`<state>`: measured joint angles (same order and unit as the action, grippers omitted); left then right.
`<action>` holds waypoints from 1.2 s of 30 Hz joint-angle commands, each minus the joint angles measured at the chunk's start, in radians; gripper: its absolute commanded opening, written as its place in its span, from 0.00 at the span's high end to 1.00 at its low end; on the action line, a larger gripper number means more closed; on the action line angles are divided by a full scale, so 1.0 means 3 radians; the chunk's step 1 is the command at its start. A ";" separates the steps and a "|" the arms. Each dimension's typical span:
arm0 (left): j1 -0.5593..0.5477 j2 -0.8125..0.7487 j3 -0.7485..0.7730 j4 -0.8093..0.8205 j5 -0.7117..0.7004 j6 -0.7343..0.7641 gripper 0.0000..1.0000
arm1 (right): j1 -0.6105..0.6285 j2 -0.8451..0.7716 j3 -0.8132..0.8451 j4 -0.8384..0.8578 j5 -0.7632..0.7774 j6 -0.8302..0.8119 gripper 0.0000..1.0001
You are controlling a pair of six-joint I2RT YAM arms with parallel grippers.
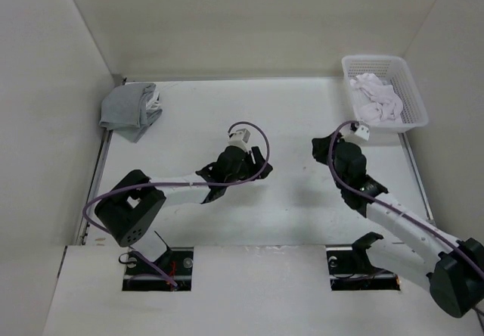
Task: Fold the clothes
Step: Grab the tank top from the pile
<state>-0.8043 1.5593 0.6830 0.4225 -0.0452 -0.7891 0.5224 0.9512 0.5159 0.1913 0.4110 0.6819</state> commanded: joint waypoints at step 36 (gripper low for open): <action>0.0311 0.0105 -0.0232 0.0785 0.0079 0.0253 0.59 | -0.2583 0.5053 0.5614 -0.1912 -0.0772 -0.0586 0.51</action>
<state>-0.7177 1.5791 0.6212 0.5858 -0.0391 -0.7048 -0.2584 2.4996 2.1899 -0.3511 0.2001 0.4946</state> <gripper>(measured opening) 0.408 0.520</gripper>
